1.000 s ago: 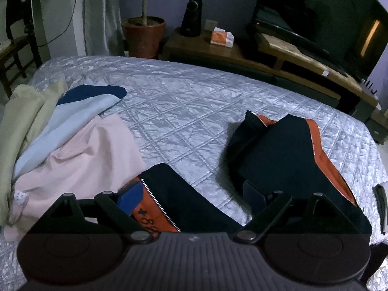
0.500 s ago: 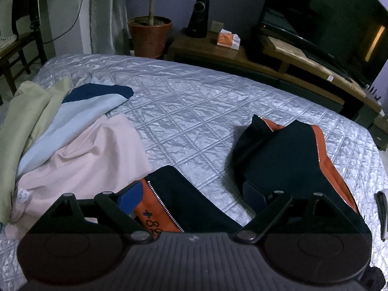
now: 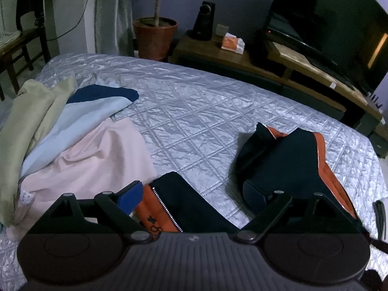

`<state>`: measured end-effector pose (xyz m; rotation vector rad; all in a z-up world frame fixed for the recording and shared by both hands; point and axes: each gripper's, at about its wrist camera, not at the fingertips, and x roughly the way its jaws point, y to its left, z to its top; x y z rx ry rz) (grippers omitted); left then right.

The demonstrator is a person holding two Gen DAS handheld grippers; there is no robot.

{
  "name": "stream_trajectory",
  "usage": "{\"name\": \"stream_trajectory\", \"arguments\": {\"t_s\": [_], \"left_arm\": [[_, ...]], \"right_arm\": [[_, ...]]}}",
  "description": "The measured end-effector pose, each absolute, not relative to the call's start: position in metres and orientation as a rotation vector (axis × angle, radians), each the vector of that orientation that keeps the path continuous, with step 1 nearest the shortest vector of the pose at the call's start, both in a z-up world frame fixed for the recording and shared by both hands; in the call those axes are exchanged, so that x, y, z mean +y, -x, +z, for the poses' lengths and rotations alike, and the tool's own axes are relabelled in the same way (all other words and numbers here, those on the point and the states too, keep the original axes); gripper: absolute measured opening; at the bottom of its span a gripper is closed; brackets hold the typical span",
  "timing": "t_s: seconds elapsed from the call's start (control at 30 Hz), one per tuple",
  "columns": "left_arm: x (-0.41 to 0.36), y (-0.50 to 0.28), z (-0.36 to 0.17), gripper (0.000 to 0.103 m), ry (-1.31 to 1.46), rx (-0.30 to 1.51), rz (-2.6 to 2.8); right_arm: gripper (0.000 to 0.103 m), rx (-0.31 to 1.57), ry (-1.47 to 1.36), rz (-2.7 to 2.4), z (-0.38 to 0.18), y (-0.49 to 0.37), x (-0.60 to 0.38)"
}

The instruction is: Fold clothes

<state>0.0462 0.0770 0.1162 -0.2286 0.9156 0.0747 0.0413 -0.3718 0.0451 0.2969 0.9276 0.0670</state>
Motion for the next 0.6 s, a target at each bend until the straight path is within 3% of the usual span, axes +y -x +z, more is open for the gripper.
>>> {"name": "stream_trajectory", "arguments": {"t_s": [0.13, 0.2, 0.3, 0.43, 0.47, 0.5, 0.53, 0.57, 0.6], "left_arm": [[0.079, -0.045, 0.117, 0.088, 0.230, 0.911, 0.082], [0.080, -0.045, 0.118, 0.088, 0.232, 0.909, 0.086], [0.086, -0.044, 0.121, 0.088, 0.239, 0.901, 0.094], [0.100, -0.045, 0.129, 0.088, 0.250, 0.876, 0.118], [0.105, -0.046, 0.131, 0.088, 0.254, 0.867, 0.134], [0.111, -0.047, 0.133, 0.088, 0.262, 0.859, 0.152], [0.116, -0.048, 0.135, 0.088, 0.269, 0.851, 0.170], [0.123, -0.048, 0.137, 0.088, 0.278, 0.844, 0.190], [0.130, -0.048, 0.138, 0.088, 0.287, 0.838, 0.209]], "right_arm": [[0.003, 0.620, 0.293, 0.290, 0.100, -0.032, -0.288], [0.005, 0.545, 0.384, 0.342, 0.112, -0.023, -0.269], [0.021, 0.628, 0.452, 0.143, 0.104, -0.033, -0.272], [0.023, 0.574, 0.396, 0.166, 0.117, 0.000, -0.265], [0.032, 0.598, 0.351, 0.277, 0.117, 0.010, -0.249], [0.051, 0.621, 0.305, 0.388, 0.116, 0.020, -0.233], [0.061, 0.644, 0.261, 0.498, 0.115, 0.030, -0.216], [0.071, 0.683, 0.260, 0.591, 0.106, 0.036, -0.192], [0.070, 0.709, 0.297, 0.639, 0.097, 0.043, -0.167]]}}
